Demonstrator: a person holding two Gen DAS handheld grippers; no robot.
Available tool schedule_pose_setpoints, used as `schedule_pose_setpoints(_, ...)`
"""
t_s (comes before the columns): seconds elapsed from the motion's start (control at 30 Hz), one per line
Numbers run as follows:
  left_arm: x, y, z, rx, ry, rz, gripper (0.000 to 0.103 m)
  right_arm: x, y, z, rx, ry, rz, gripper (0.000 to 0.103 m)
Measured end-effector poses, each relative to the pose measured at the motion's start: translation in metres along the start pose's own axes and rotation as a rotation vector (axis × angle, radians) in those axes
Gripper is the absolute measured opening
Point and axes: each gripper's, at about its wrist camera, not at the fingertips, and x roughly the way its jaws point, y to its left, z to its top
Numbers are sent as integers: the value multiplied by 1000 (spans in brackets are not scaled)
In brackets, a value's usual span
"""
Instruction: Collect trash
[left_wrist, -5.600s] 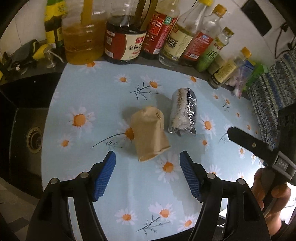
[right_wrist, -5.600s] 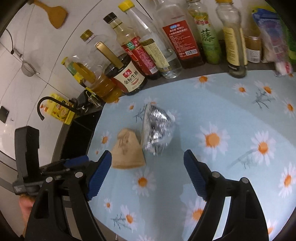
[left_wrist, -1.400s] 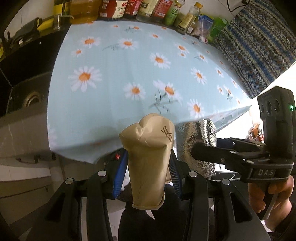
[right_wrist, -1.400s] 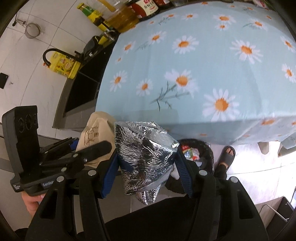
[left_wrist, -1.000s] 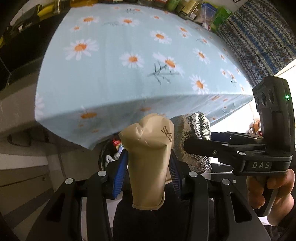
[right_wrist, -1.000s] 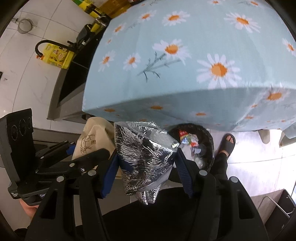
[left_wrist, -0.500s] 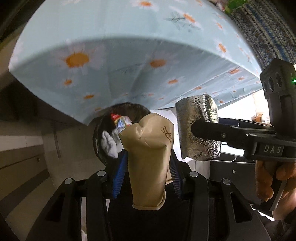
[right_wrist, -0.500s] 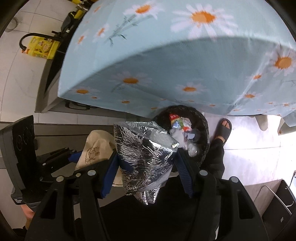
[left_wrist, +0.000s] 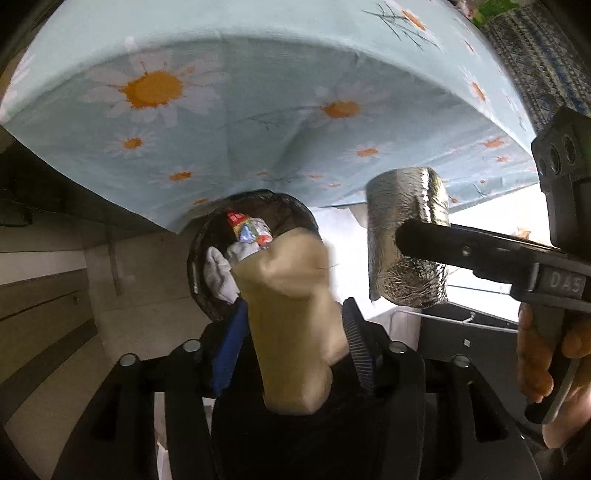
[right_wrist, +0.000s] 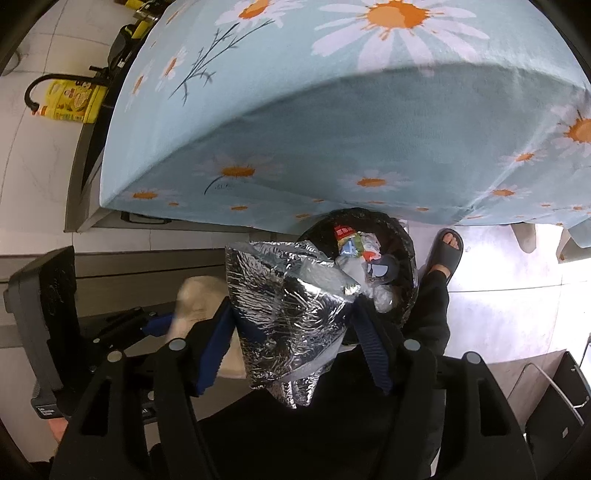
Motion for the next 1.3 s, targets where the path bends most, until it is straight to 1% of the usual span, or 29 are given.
schedule_pose_setpoints(0.13, 0, 2, 3, -4, 9, 1, 55, -3, 0, 3, 5, -5, 3, 69)
schedule_pose_setpoints(0.3, -3, 7, 6, -13, 11, 2, 55, -7, 3, 4, 12, -15, -4, 69)
schedule_pose_setpoints(0.6, -27, 11, 4, 12, -36, -2, 55, -20, 18, -6, 16, -61, -30, 69)
schedule_pose_setpoints(0.73, -49, 10, 3, 37, -72, 2, 55, -36, 30, -10, 2, -99, -34, 69)
schedule_pose_setpoints(0.83, -67, 10, 5, 34, -107, 3, 55, -49, 36, -13, -12, -127, -33, 69)
schedule_pose_setpoints(1.1, -99, -7, 9, 67, -181, 3, 55, -90, 46, -13, -60, -208, -39, 69)
schedule_pose_setpoints(1.2, -115, -15, 9, 77, -228, 6, 64, -107, 48, -11, -75, -233, -35, 69)
schedule_pose_setpoints(1.3, -128, -22, 10, 75, -266, 7, 64, -123, 51, -7, -103, -264, -42, 69)
